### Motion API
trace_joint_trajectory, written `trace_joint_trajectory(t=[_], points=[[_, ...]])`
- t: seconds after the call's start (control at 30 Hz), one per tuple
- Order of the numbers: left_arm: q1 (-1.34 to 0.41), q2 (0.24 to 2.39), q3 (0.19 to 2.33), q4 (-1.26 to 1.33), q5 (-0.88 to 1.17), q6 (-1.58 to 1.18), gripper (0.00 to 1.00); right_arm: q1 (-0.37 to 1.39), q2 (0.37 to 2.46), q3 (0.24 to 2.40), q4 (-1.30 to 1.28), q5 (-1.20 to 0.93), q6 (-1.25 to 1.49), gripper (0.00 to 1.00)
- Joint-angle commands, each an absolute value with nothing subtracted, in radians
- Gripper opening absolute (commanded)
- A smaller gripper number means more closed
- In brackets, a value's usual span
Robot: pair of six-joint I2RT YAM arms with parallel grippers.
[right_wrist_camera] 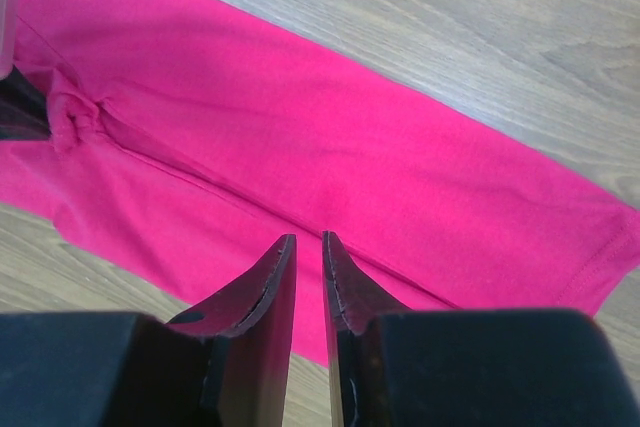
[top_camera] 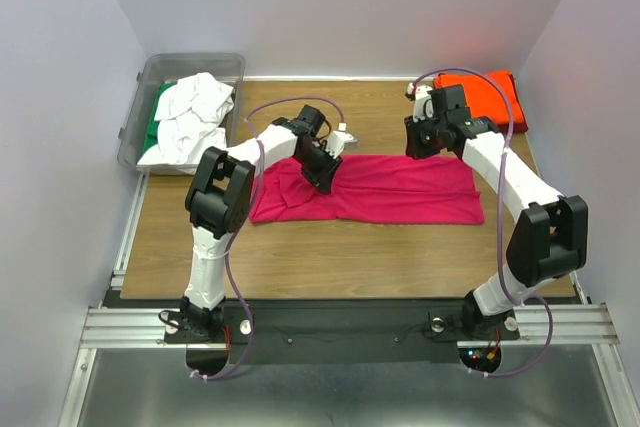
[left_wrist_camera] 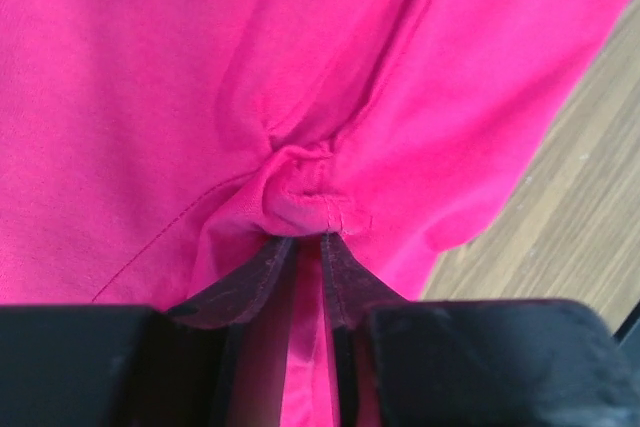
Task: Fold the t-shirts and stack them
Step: Fold the tshirt
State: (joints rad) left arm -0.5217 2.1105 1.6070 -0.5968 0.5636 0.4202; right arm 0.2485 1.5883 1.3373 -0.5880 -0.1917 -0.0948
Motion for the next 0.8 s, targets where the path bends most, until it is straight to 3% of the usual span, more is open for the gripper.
trace_joint_trajectory(t=[0.0,0.27,0.47,0.77], points=[[-0.518,2.118,1.604,-0.575,0.555,0.410,0.32,0.222,1.563,1.345,-0.606,-0.199,-0.115,0.23],[-0.514,1.877,1.648,-0.646,0.531,0.414,0.41,0.100,1.617,1.356,-0.706,-0.230,-0.216,0.24],[-0.488,1.727,1.453,-0.621,0.407,0.342,0.43,0.066,1.703,1.292,-0.721,-0.170,-0.248,0.22],[-0.479,1.742,1.229,-0.560,0.256,0.247,0.39,0.064,1.775,1.192,-0.718,-0.094,-0.267,0.19]])
